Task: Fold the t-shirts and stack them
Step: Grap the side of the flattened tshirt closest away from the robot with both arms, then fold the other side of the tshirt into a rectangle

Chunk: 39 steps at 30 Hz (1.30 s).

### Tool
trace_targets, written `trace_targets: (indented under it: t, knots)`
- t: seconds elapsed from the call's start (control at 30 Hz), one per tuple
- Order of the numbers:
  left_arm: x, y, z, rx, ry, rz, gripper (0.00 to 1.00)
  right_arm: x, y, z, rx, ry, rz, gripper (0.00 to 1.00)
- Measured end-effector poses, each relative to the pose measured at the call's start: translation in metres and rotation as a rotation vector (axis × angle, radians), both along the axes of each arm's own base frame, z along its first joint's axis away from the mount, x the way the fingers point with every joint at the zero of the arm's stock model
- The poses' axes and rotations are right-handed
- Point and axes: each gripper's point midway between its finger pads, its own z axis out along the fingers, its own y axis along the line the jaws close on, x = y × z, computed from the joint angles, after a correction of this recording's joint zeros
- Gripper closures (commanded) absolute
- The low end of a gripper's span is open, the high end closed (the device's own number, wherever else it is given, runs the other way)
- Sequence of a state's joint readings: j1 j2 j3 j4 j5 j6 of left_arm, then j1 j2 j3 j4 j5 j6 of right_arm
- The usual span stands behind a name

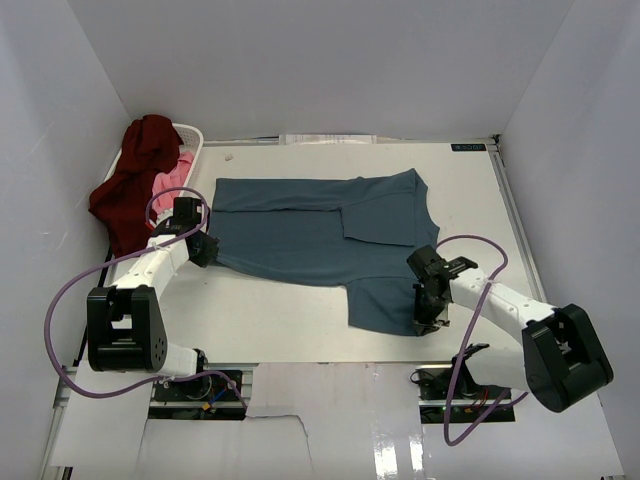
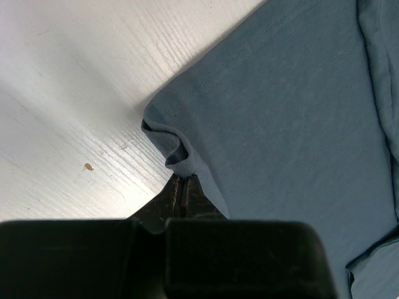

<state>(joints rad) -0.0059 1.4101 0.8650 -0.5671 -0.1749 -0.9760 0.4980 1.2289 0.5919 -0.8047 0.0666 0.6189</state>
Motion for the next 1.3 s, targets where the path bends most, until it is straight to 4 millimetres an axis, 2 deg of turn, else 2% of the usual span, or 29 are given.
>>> trace_targets:
  t: [0.1,0.17,0.37,0.47,0.8,1.03,1.3]
  knots:
    - [0.0,0.0,0.0,0.001,0.0,0.0,1.0,0.005,-0.001,0.005,-0.009,-0.025,-0.003,0.92]
    - [0.0,0.0,0.0,0.001,0.001,-0.001,1.0,0.014,0.0,0.015,-0.014,-0.056,-0.005,0.92]
    - [0.0,0.0,0.0,0.003,0.001,-0.002,1.0,0.062,0.016,0.076,0.033,-0.248,-0.013,0.92]
    - [0.0,0.0,0.002,0.003,0.002,-0.002,1.0,0.073,0.018,0.095,0.039,-0.303,-0.01,0.92]
    - [0.009,0.003,0.029,0.016,-0.069,0.006,1.0,0.071,0.009,0.103,0.004,-0.313,0.004,0.92]
    - [0.015,0.003,0.041,0.013,-0.087,0.006,1.0,0.094,0.017,0.141,0.036,-0.42,0.023,0.92]
    - [0.018,0.003,0.046,0.01,-0.097,0.012,1.0,0.113,0.012,0.167,0.032,-0.495,0.015,0.92]
